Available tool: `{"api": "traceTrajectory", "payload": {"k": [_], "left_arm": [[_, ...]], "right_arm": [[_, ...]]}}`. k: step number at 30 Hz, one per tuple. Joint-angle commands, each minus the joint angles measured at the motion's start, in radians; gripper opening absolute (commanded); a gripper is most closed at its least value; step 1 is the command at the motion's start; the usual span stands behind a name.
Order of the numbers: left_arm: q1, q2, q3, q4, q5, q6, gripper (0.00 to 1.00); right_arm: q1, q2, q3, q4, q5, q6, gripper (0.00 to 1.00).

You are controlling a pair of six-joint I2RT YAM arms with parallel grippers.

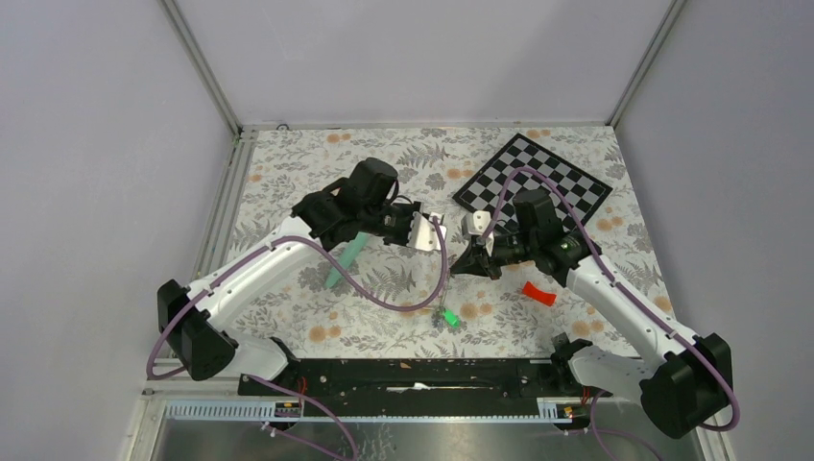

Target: Put the keys on the keyring

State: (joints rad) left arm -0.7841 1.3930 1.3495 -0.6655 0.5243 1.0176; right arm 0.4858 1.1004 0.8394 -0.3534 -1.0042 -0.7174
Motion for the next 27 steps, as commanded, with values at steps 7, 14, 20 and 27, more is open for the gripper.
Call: {"api": "traceTrajectory", "payload": {"k": [7, 14, 20, 27], "left_arm": [[-0.03, -0.046, -0.027, 0.028, 0.03, 0.037, 0.0], [-0.072, 0.001, -0.008, 0.035, 0.033, 0.009, 0.0], [-0.097, 0.009, -0.032, 0.035, 0.023, 0.023, 0.0], [-0.113, 0.013, -0.045, 0.035, 0.022, 0.028, 0.0]], "right_arm": [[0.012, 0.034, 0.012, 0.05, -0.032, 0.031, 0.0], [0.013, 0.046, -0.009, 0.108, -0.051, 0.075, 0.0], [0.013, 0.053, -0.007, 0.125, -0.061, 0.1, 0.0], [0.013, 0.064, -0.003, 0.137, -0.071, 0.114, 0.0]]}}
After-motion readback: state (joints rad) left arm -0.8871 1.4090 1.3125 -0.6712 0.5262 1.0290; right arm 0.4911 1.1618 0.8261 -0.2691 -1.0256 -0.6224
